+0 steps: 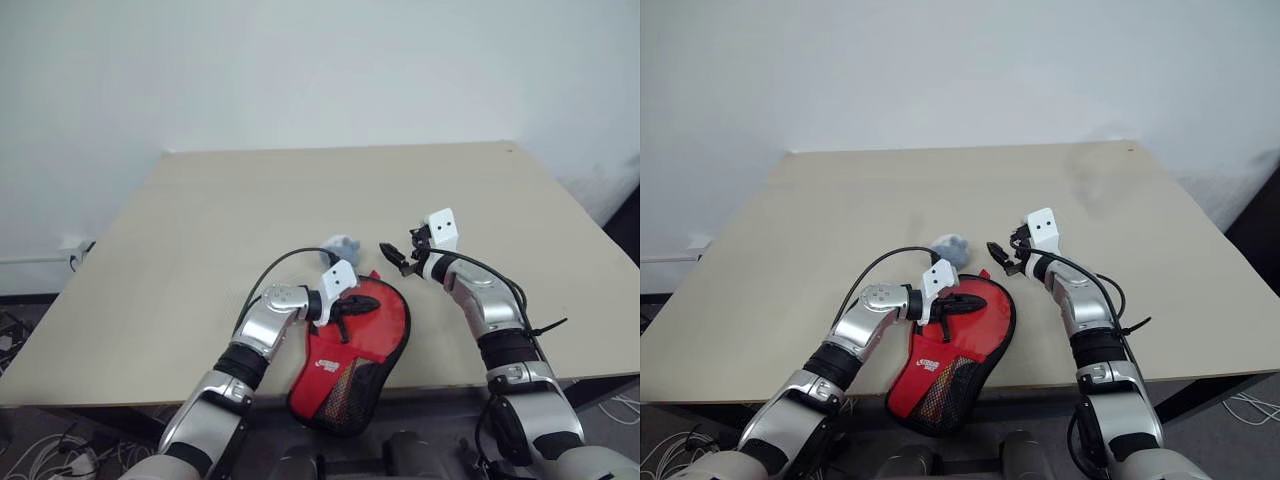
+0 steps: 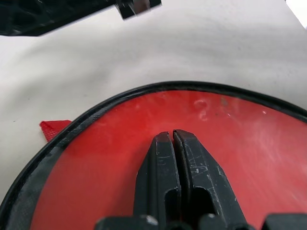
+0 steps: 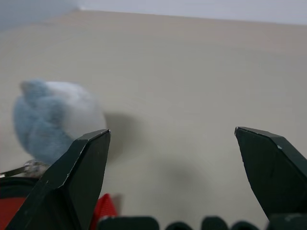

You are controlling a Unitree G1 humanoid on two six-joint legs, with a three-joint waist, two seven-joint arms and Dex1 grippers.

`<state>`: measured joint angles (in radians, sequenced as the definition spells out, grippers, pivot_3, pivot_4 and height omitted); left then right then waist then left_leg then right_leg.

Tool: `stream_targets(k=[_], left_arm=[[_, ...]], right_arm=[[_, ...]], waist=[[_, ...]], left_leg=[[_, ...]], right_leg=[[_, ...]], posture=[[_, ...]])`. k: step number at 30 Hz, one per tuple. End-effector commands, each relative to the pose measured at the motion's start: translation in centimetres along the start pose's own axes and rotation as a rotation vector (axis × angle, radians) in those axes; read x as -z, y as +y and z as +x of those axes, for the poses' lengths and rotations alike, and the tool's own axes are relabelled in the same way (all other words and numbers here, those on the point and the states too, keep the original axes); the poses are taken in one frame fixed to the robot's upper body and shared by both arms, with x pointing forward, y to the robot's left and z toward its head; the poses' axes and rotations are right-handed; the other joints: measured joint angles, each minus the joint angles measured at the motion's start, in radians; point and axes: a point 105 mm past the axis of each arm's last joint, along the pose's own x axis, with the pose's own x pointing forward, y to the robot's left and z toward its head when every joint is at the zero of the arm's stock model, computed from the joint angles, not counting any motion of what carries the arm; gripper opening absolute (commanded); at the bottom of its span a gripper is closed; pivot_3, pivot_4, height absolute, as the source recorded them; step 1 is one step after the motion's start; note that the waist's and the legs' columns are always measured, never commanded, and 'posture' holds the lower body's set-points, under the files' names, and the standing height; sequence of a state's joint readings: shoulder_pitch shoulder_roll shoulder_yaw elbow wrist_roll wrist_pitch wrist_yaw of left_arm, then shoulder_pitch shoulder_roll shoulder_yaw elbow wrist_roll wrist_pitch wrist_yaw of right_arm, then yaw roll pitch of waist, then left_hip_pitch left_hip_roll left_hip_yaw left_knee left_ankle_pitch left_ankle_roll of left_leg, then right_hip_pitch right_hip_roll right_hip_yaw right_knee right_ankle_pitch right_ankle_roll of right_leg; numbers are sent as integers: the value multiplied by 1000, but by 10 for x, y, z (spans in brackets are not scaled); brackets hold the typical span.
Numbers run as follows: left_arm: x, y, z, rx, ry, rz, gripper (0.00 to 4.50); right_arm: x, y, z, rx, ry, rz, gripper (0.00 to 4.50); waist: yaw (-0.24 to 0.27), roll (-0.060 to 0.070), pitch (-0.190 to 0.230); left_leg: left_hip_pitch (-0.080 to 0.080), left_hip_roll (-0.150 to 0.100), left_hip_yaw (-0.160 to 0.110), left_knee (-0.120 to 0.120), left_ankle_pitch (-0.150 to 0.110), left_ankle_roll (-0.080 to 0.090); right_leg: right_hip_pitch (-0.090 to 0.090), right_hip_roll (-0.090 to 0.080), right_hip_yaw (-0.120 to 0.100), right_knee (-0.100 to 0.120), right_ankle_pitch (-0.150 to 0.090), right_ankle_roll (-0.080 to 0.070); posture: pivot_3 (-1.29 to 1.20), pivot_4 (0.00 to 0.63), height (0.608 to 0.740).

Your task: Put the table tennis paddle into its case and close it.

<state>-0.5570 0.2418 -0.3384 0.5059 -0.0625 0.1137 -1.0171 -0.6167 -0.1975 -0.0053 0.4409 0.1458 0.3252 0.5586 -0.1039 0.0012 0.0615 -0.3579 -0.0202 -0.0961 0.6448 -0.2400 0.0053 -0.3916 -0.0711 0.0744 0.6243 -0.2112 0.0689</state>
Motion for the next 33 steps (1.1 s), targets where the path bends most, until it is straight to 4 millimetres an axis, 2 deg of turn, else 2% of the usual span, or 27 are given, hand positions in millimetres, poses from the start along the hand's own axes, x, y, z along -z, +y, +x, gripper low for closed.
stream_targets(k=[1, 16, 29, 33], left_arm=[[35, -5, -6, 16, 145, -40, 32], [37, -7, -5, 15, 150, -33, 32], [37, -9, -2, 25, 148, -31, 32], [36, -9, -2, 27, 148, -31, 32]], right_arm=[[-32, 7, -1, -63, -74, -11, 4500], [-41, 27, 6, -196, -76, 89, 4500], [-40, 33, 20, -242, -40, 197, 4500], [-37, 42, 25, -289, -8, 186, 4500]], waist=[[1, 0, 0], [1, 0, 0], [1, 0, 0], [2, 0, 0]], left_leg=[[0, 0, 0, 0, 0, 0], [0, 1, -1, 0, 0, 0], [0, 1, -1, 0, 0, 0], [0, 1, -1, 0, 0, 0]], right_leg=[[0, 0, 0, 0, 0, 0], [0, 1, 0, 0, 0, 0], [0, 1, 0, 0, 0, 0], [0, 1, 0, 0, 0, 0]], posture=[[0, 0, 740], [0, 0, 740], [0, 0, 740], [0, 0, 740]])
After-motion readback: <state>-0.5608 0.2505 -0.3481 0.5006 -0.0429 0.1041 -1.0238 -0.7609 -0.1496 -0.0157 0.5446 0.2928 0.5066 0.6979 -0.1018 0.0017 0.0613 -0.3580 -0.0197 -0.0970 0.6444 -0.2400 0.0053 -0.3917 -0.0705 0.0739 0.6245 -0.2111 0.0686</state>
